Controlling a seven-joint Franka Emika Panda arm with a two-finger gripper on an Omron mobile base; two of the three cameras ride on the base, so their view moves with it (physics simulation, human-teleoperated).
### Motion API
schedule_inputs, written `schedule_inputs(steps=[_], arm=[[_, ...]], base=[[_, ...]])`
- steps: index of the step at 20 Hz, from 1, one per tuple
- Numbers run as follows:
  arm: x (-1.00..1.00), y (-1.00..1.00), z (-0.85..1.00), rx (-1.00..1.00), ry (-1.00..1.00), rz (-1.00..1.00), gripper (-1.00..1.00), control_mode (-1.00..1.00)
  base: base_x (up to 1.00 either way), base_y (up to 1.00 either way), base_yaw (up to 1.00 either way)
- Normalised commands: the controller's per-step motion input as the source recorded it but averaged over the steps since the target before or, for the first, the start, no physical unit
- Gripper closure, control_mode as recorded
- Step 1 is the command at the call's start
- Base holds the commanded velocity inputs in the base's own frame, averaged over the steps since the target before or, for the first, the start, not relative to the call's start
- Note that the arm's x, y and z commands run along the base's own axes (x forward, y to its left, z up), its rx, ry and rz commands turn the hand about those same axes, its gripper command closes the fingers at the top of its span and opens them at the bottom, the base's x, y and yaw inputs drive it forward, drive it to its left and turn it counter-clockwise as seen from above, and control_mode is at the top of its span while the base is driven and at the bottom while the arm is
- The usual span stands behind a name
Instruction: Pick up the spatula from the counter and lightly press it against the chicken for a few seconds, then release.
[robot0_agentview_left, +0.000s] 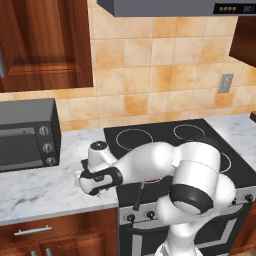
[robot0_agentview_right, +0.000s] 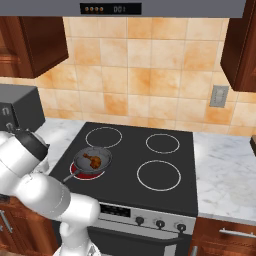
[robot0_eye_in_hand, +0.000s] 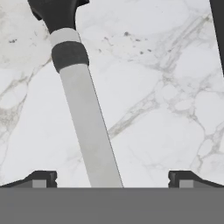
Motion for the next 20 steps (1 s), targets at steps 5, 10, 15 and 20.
schedule_inputs(steps=[5, 10, 15, 20], arm=[[0.01, 0.04, -0.08, 0.00, 0.01, 0.00, 1.00, -1.00], [-0.03, 0.00, 0.00, 0.00, 0.00, 0.00, 1.00, -1.00], [-0.14, 0.00, 0.00, 0.00, 0.00, -0.01, 1.00, -1.00], [-0.26, -0.10, 0.14, 0.00, 0.00, -0.02, 1.00, -1.00]], base=[[0.00, 0.00, 0.00], [0.00, 0.00, 0.00], [0.00, 0.00, 0.00], [0.00, 0.00, 0.00]])
